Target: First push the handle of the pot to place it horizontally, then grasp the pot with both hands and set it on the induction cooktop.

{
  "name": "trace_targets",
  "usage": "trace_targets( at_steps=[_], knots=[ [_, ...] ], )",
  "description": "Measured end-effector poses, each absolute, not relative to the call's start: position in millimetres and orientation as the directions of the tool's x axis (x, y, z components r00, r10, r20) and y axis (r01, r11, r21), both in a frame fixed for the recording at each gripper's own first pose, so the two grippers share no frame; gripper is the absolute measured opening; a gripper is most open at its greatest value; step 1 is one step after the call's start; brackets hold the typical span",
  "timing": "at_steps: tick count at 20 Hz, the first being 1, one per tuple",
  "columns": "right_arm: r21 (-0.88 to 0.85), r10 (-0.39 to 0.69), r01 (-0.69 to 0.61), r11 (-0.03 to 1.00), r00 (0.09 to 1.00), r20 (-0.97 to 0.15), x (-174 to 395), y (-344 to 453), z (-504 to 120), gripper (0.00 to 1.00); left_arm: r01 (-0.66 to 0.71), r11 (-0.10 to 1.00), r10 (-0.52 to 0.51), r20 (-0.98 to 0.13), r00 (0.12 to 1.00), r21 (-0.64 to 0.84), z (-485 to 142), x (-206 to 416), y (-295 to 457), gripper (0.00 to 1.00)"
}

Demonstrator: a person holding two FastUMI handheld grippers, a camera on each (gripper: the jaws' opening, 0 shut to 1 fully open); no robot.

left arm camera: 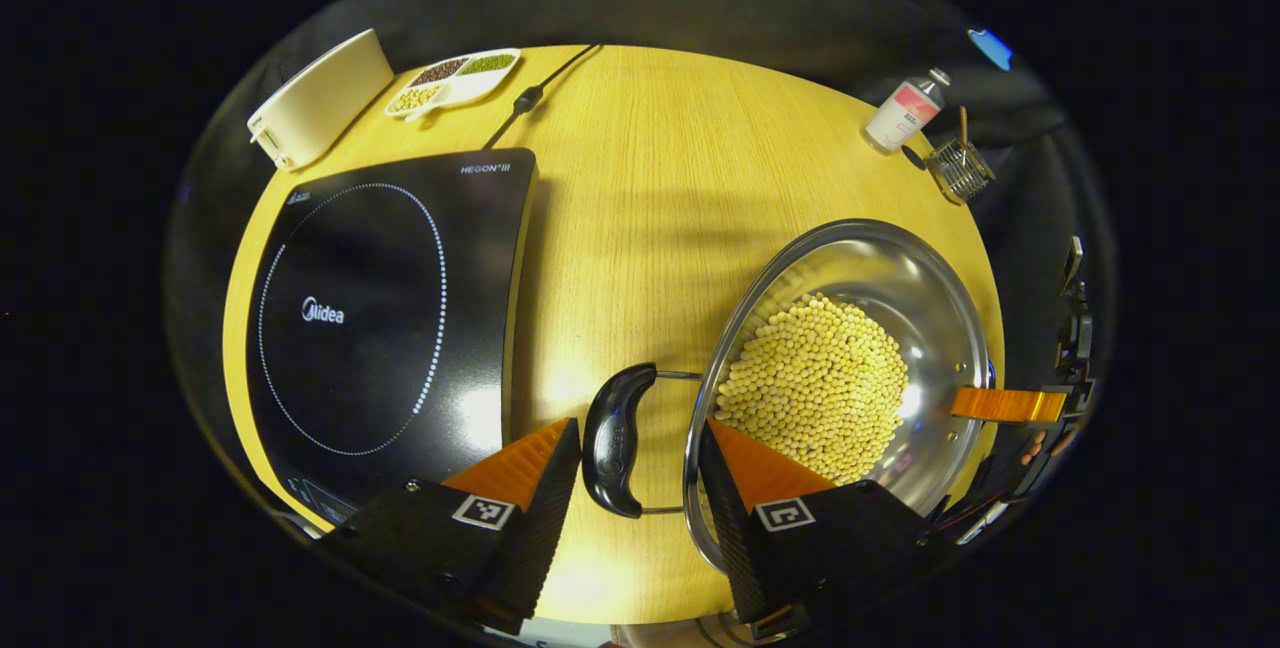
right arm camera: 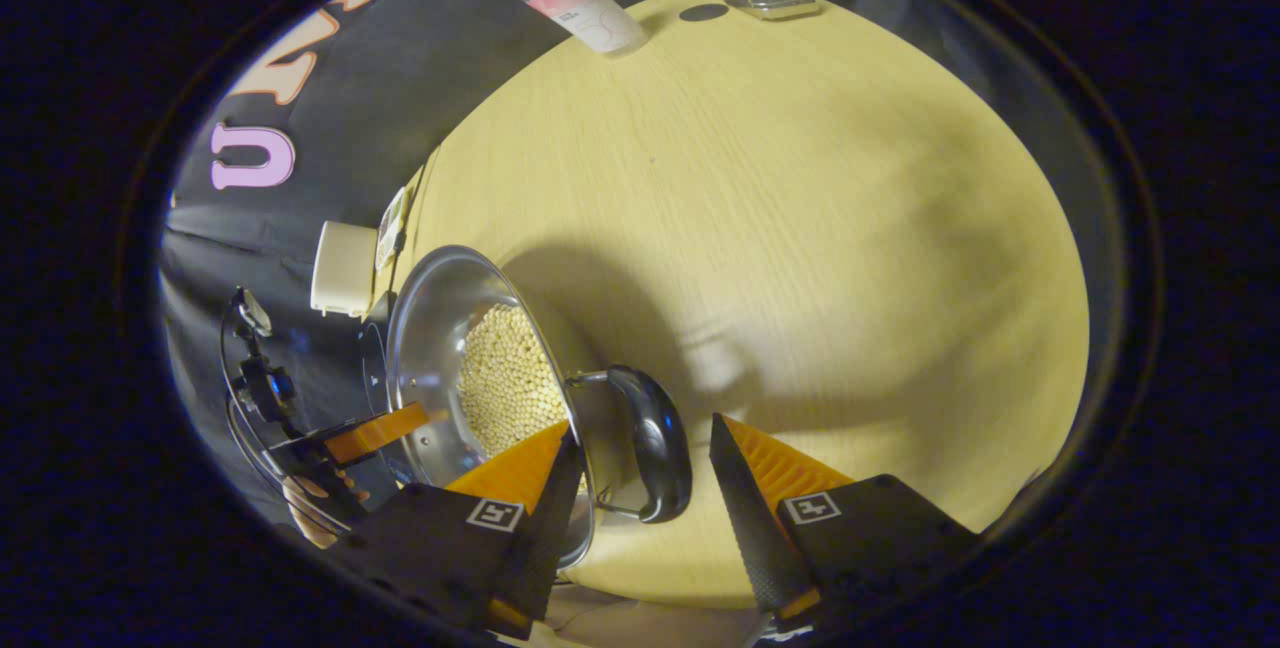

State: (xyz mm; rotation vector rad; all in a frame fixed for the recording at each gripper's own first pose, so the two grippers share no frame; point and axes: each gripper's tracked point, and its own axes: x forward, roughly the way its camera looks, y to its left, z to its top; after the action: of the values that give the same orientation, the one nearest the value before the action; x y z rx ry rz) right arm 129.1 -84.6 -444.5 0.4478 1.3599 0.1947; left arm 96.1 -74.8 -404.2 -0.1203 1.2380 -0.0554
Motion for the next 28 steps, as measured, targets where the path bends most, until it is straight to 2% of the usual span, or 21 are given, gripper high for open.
trace_targets(
  at_steps=[1,2,3,5,7,10,11,12,14,20,21,22,28],
  knots=[
    [0.415,0.387,0.119,0.902,0.205,-0.899,131.1,-83.9,-447.8,0.79,-0.032,0.991,-0.113,-0.94,0.322,-0.13,-406.3,96.3,-75.8,0.77],
    [0.416,0.39,0.114,0.902,0.199,-0.899,130.9,-82.8,-450.6,0.69,-0.04,0.99,-0.119,-0.941,0.317,-0.138,-408.2,96.2,-76.1,0.73],
    [0.452,0.425,0.119,0.884,0.196,-0.883,134.1,-78.1,-447.7,0.69,-0.047,0.987,-0.129,-0.939,0.317,-0.152,-410.3,96.2,-78.1,0.75],
    [0.459,0.432,0.133,0.879,0.19,-0.882,135.3,-75.0,-452.1,0.51,-0.056,0.986,-0.134,-0.942,0.307,-0.158,-412.8,95.8,-79.7,0.68],
    [0.464,0.437,0.12,0.878,0.196,-0.878,136.1,-73.5,-454.0,0.49,-0.057,0.987,-0.128,-0.946,0.297,-0.152,-413.9,95.5,-78.0,0.66],
    [0.476,0.446,0.107,0.873,0.221,-0.867,140.1,-73.4,-451.1,0.48,-0.108,0.979,-0.131,-0.943,0.305,-0.171,-412.2,93.8,-79.3,0.64],
    [0.477,0.446,0.103,0.873,0.228,-0.865,140.7,-72.7,-451.5,0.49,-0.11,0.978,-0.134,-0.941,0.31,-0.176,-413.3,94.2,-79.3,0.59],
    [0.47,0.441,0.086,0.879,0.23,-0.867,139.5,-72.3,-454.5,0.49,-0.107,0.978,-0.137,-0.941,0.309,-0.177,-411.8,92.7,-80.1,0.6],
    [0.457,0.43,0.07,0.886,0.239,-0.87,137.8,-74.6,-453.0,0.49,-0.098,0.98,-0.137,-0.941,0.309,-0.175,-408.9,89.9,-82.9,0.57],
    [0.476,0.444,0.064,0.877,0.27,-0.854,129.5,-81.0,-431.2,0.49,-0.064,0.984,-0.135,-0.926,0.354,-0.167,-379.9,81.5,-89.5,0.56],
    [0.474,0.442,0.061,0.878,0.276,-0.854,127.5,-81.6,-426.2,0.46,-0.056,0.984,-0.138,-0.925,0.354,-0.168,-376.2,78.6,-91.0,0.56],
    [0.471,0.437,0.06,0.88,0.284,-0.853,124.0,-81.9,-420.2,0.49,-0.048,0.984,-0.144,-0.924,0.355,-0.172,-372.6,77.1,-90.8,0.56],
    [0.446,0.406,0.051,0.894,0.334,-0.851,105.5,-66.3,-389.8,0.49,-0.027,0.977,-0.185,-0.909,0.373,-0.21,-351.0,65.0,-75.7,0.56]
  ],
)
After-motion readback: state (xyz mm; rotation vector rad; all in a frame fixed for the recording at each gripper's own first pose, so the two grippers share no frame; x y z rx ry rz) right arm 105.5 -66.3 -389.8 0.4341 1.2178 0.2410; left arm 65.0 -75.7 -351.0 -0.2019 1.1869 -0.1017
